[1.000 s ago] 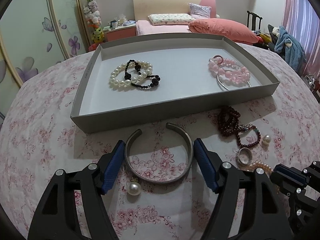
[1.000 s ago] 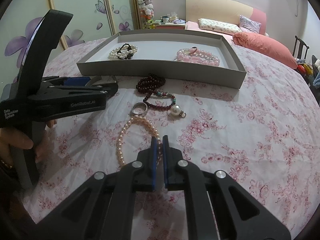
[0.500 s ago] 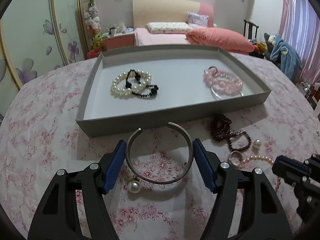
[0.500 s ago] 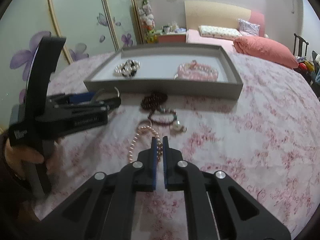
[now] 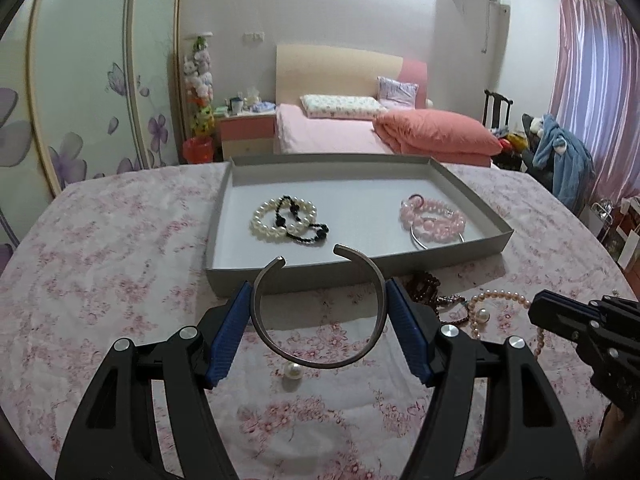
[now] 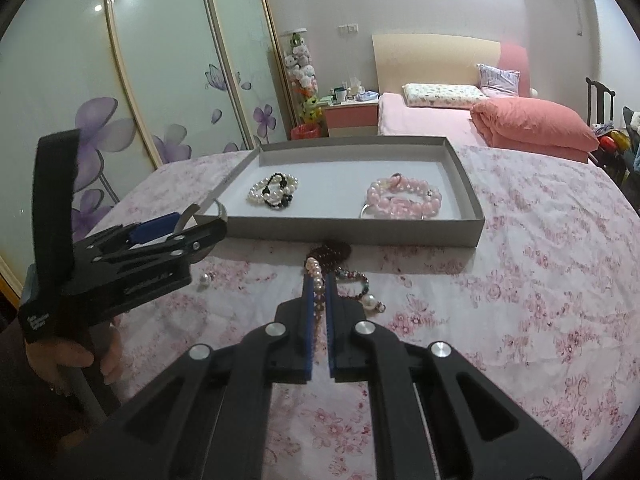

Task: Organize jewelry
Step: 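Carry the silver cuff and pink pearl bracelet over the grey tray with both tools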

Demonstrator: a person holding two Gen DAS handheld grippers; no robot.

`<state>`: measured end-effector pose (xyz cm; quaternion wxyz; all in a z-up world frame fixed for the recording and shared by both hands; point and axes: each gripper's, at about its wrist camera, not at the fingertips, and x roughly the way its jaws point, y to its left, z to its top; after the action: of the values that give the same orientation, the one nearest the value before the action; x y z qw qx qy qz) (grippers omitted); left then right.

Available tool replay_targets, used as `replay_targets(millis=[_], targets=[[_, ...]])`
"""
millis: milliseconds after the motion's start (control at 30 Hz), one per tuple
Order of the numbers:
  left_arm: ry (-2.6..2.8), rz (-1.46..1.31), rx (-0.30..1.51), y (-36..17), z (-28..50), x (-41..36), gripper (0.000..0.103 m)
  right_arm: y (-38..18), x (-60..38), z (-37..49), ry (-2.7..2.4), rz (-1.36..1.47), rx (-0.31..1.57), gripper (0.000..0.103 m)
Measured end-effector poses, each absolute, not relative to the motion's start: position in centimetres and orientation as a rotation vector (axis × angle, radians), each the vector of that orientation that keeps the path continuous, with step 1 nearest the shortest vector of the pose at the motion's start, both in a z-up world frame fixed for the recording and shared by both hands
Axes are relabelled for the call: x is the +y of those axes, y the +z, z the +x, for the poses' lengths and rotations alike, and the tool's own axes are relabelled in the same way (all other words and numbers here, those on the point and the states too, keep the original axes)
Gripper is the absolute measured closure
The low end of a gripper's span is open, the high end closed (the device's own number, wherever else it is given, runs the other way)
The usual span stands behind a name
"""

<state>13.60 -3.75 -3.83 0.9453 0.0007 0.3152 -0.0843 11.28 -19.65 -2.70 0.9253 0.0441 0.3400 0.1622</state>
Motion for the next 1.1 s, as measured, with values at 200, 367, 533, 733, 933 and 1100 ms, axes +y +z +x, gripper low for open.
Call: replay_targets(millis=[200, 367, 533, 733, 933, 1100], targets=[[-0.149, -0.020, 0.615, -3.4, 12.1, -3.0, 0.035, -2.1, -19.8, 11.1, 0.334, 0.112, 0.665, 0.097], [-0.134, -0.032, 0.598, -3.3, 11.1, -2.7, 0.035, -1.6, -19.8, 11.0, 0.328, 0.120, 0.641, 0.097], [-0.120, -0.037, 0.574, -2.9, 10.2, -2.5, 0.035, -1.1, -20.1, 10.9, 0.321, 0.128, 0.614, 0.097], [-0.106, -0.032, 0.545, -2.6, 9.4, -2.4, 0.035, -0.7, -20.3, 10.7, 0.311, 0.135, 0.591, 0.097], [-0.098, -0.022, 0.517, -2.1, 8.9, -2.5, 0.035, -0.6, -20.3, 10.7, 0.302, 0.137, 0.579, 0.097], [-0.099, -0.025, 0.497, -1.7, 8.8, -2.6, 0.035, -0.2, -20.6, 10.5, 0.284, 0.138, 0.553, 0.097]])
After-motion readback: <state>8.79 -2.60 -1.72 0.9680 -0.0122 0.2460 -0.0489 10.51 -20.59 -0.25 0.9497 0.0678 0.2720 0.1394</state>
